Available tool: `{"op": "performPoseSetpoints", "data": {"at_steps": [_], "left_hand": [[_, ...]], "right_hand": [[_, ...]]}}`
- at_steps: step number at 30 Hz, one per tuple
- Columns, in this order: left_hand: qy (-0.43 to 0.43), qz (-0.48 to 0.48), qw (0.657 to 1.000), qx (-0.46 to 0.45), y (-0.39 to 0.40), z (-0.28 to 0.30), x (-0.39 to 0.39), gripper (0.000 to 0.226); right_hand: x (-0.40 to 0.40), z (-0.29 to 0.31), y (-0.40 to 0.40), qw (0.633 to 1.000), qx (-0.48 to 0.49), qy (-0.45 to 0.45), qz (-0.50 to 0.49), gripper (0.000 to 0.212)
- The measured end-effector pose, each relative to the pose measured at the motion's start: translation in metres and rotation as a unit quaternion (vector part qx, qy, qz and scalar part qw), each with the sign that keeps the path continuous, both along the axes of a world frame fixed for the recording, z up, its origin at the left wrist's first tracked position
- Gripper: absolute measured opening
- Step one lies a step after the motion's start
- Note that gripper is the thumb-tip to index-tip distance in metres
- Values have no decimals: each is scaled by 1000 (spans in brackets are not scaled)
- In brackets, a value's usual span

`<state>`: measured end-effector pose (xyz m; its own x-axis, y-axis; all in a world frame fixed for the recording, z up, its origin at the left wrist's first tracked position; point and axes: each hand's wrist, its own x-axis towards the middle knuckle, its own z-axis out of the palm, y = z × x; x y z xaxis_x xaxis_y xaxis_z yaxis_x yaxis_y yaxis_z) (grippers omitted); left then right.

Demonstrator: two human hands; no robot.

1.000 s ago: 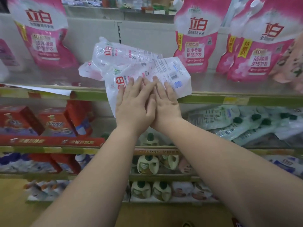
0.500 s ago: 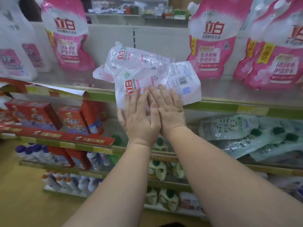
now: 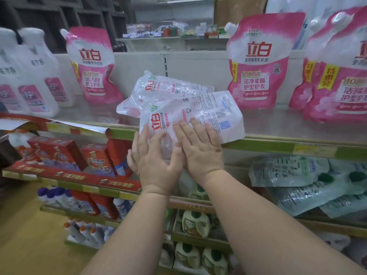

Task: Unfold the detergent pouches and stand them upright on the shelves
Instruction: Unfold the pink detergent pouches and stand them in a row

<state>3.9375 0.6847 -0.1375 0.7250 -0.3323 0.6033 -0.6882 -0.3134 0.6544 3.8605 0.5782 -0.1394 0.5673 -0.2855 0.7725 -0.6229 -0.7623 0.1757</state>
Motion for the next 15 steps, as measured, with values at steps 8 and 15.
{"op": "performPoseSetpoints", "data": {"at_steps": [8,15], "left_hand": [[100,-87,970,-206,16,10,20,42],[290,-166,870,-363,9,43,16,67]], "right_hand": [[-10,24,-4,997,16,-28,67,58],[-14,52,-7,982,39,-128,136,34]]}}
